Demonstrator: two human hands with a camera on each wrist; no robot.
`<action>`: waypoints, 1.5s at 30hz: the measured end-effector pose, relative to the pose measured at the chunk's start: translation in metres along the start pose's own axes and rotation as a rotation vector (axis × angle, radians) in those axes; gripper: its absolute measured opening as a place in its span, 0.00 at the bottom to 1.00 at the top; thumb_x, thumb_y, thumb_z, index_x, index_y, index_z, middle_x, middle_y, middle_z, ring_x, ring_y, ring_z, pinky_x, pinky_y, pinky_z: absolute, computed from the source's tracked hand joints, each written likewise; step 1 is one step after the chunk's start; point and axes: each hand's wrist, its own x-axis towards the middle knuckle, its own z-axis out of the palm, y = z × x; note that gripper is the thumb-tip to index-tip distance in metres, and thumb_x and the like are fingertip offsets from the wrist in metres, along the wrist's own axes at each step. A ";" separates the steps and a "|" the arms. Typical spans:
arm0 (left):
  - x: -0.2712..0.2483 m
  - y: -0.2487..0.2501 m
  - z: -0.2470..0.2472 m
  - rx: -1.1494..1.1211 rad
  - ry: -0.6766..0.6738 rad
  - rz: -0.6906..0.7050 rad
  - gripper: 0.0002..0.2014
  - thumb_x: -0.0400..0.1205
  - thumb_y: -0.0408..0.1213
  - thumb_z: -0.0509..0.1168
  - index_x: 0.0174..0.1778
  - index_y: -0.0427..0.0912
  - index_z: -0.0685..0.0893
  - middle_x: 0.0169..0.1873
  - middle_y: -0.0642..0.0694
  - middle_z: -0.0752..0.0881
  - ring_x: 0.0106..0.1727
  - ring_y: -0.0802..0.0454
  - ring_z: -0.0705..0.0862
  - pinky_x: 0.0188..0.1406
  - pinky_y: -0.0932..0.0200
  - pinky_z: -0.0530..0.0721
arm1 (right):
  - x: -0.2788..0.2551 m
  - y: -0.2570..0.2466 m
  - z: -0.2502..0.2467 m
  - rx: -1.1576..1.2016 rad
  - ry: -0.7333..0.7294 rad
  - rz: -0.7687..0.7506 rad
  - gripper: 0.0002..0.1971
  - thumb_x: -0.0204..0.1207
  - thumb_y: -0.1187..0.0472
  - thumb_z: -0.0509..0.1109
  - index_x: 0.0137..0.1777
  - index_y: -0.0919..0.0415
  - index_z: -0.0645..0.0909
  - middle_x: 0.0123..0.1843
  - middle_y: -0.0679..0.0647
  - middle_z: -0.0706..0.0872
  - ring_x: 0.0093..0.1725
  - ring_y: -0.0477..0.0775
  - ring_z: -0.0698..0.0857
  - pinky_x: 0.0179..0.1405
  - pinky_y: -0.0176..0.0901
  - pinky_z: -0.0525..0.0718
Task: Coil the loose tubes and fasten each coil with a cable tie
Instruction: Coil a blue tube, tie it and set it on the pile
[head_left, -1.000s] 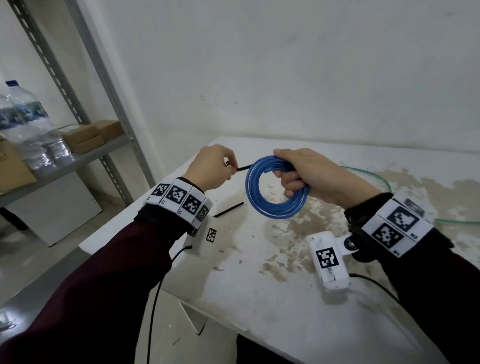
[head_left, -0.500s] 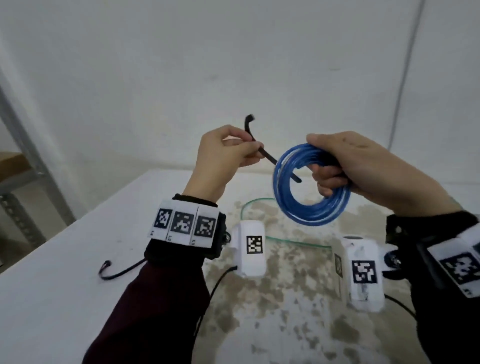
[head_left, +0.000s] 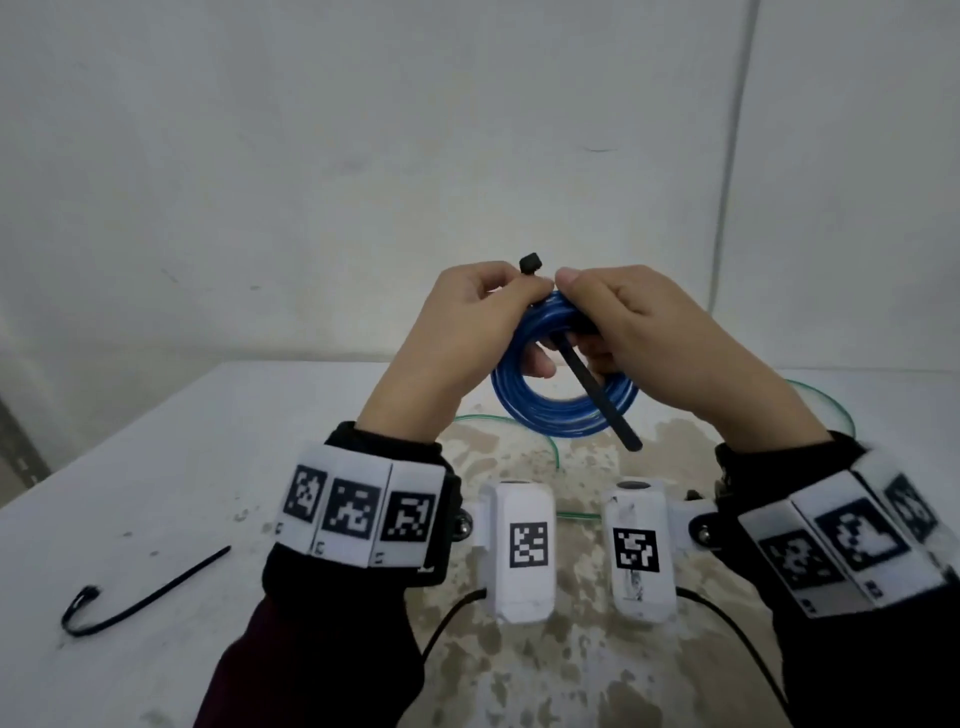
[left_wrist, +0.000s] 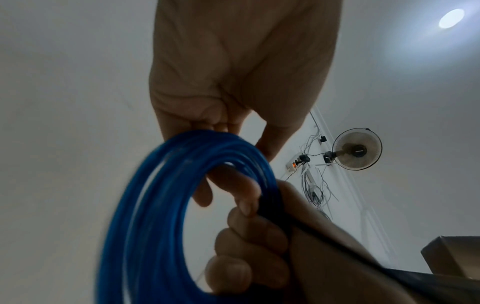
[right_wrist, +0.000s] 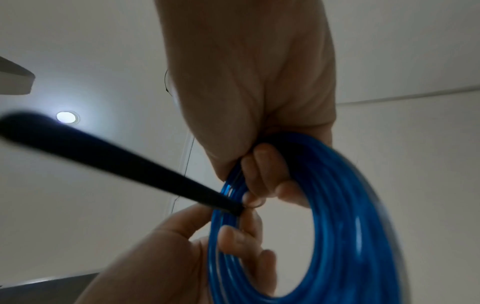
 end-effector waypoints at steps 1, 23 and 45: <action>0.000 -0.001 0.000 -0.008 -0.018 0.006 0.14 0.84 0.34 0.61 0.51 0.22 0.81 0.34 0.32 0.87 0.19 0.48 0.80 0.29 0.56 0.84 | 0.000 -0.001 0.000 -0.022 0.010 -0.013 0.23 0.86 0.54 0.54 0.31 0.63 0.74 0.21 0.45 0.72 0.19 0.46 0.69 0.23 0.33 0.69; 0.002 -0.016 0.020 0.014 0.057 0.250 0.15 0.86 0.34 0.60 0.33 0.43 0.84 0.15 0.58 0.75 0.17 0.61 0.72 0.24 0.67 0.70 | 0.000 -0.003 0.005 -0.075 0.114 0.031 0.13 0.87 0.56 0.50 0.49 0.62 0.73 0.30 0.53 0.74 0.25 0.48 0.71 0.23 0.43 0.73; 0.009 -0.020 -0.003 -0.079 0.170 0.180 0.13 0.85 0.32 0.59 0.39 0.38 0.87 0.18 0.55 0.77 0.21 0.59 0.70 0.19 0.74 0.67 | -0.006 -0.017 0.003 0.075 0.091 -0.111 0.21 0.84 0.53 0.59 0.36 0.65 0.83 0.27 0.41 0.77 0.32 0.39 0.73 0.37 0.26 0.72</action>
